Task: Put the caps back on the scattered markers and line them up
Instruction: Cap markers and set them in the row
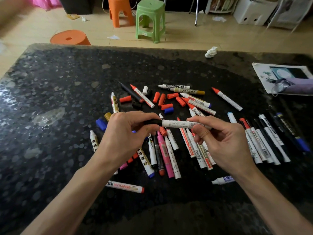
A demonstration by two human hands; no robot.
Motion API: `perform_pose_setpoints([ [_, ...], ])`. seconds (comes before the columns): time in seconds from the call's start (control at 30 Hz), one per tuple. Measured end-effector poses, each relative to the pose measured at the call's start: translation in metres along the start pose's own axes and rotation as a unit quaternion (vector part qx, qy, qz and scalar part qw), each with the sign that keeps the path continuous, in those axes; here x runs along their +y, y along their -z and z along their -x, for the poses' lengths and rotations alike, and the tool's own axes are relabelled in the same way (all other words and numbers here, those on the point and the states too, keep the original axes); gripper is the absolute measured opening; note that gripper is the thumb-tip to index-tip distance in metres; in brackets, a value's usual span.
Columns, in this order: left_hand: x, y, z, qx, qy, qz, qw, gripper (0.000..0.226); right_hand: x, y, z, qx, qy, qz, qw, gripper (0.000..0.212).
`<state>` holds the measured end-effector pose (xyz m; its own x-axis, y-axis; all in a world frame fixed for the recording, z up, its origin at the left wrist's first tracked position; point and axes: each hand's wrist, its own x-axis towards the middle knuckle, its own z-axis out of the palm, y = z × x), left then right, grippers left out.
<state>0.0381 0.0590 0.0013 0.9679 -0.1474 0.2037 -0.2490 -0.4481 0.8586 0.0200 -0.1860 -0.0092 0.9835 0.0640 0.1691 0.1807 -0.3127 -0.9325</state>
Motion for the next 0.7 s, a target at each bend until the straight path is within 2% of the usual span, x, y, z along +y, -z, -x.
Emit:
perform_pose_setpoints([
  [0.1, 0.003, -0.003, 0.002, -0.008, -0.010, 0.001, 1.000, 0.034, -0.001, 0.005, -0.001, -0.008, 0.000, 0.012, 1.000, 0.022],
  [0.17, 0.004, -0.004, 0.002, -0.024, -0.021, -0.015, 0.999, 0.030, -0.002, 0.012, -0.004, -0.028, -0.009, 0.020, 0.999, 0.021],
  [0.27, 0.003, -0.007, -0.002, -0.060, -0.012, -0.045, 0.997, 0.018, 0.000, 0.019, -0.007, -0.082, -0.012, 0.057, 0.995, 0.022],
  [0.4, 0.007, -0.020, -0.003, -0.102, -0.033, -0.067, 0.992, 0.019, -0.002, 0.016, -0.002, -0.141, -0.007, 0.127, 0.982, 0.026],
  [0.6, 0.013, -0.042, -0.005, -0.134, -0.046, -0.079, 0.987, 0.019, -0.005, 0.010, 0.005, -0.121, 0.027, 0.180, 0.976, 0.020],
  [0.7, 0.014, -0.050, -0.008, -0.117, -0.036, -0.073, 0.990, 0.022, 0.005, 0.026, 0.003, -0.081, 0.011, 0.206, 0.975, 0.020],
])
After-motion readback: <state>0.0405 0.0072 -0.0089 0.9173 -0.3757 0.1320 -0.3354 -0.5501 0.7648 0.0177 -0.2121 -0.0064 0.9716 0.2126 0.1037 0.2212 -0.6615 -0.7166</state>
